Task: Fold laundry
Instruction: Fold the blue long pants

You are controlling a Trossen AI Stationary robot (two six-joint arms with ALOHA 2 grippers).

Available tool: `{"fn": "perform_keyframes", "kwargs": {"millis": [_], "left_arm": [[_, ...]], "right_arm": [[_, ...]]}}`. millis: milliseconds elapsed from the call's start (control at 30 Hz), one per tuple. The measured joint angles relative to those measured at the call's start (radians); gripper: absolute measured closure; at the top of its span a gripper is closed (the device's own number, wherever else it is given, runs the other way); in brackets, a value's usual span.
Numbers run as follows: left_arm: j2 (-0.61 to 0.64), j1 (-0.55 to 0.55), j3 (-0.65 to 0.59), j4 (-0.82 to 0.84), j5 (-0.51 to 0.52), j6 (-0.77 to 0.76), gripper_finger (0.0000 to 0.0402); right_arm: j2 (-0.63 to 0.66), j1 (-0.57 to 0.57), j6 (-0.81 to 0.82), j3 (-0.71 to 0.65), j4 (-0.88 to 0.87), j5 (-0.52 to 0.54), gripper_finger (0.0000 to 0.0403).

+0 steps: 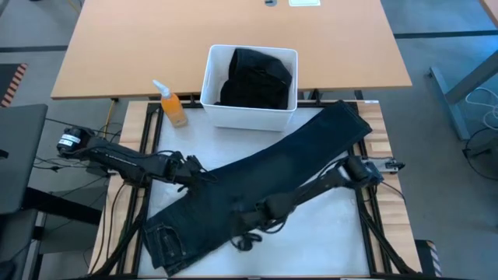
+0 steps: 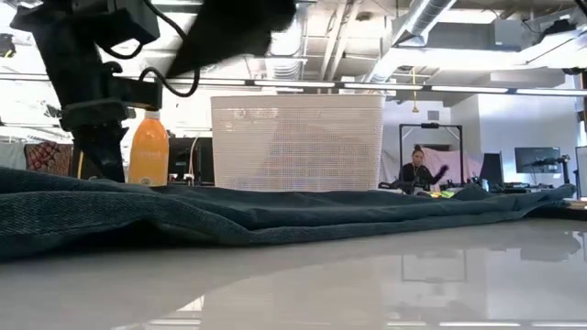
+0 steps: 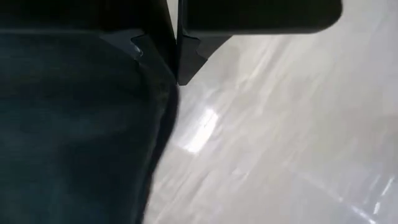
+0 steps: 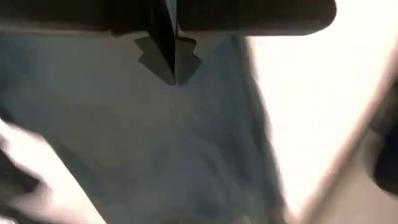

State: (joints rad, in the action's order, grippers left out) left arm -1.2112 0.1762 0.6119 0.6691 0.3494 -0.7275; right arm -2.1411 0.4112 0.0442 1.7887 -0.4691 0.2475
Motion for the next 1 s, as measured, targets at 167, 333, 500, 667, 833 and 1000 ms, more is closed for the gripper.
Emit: {"fn": "perform_keyframes", "kwargs": {"millis": [167,333,500,667,833,1000], "left_arm": [[-0.001,0.067,-0.003,-0.007,-0.058,-0.039,0.0402],[-0.001,0.205,-0.015,-0.013,-0.078,-0.16,0.0401],[-0.015,0.375,-0.015,-0.044,-0.053,-0.36,0.0401],[-0.104,0.557,-0.015,-0.149,-0.04,-0.56,0.0401],[-0.247,0.672,-0.003,-0.22,-0.076,-0.761,0.0402],[-0.267,0.716,0.049,-0.153,-0.076,-0.817,0.0402]], "right_arm": [[0.209,0.019,0.073,-0.291,-0.071,0.082,0.0383],[0.423,0.044,0.18,-0.674,0.126,0.096,0.0383],[0.532,0.092,0.176,-0.842,0.26,0.097,0.0382],[0.529,0.105,0.109,-0.881,0.253,0.1,0.0382],[0.485,0.091,0.06,-0.881,0.269,0.099,0.0382],[0.486,0.096,0.013,-0.878,0.27,0.117,0.0382]]}}
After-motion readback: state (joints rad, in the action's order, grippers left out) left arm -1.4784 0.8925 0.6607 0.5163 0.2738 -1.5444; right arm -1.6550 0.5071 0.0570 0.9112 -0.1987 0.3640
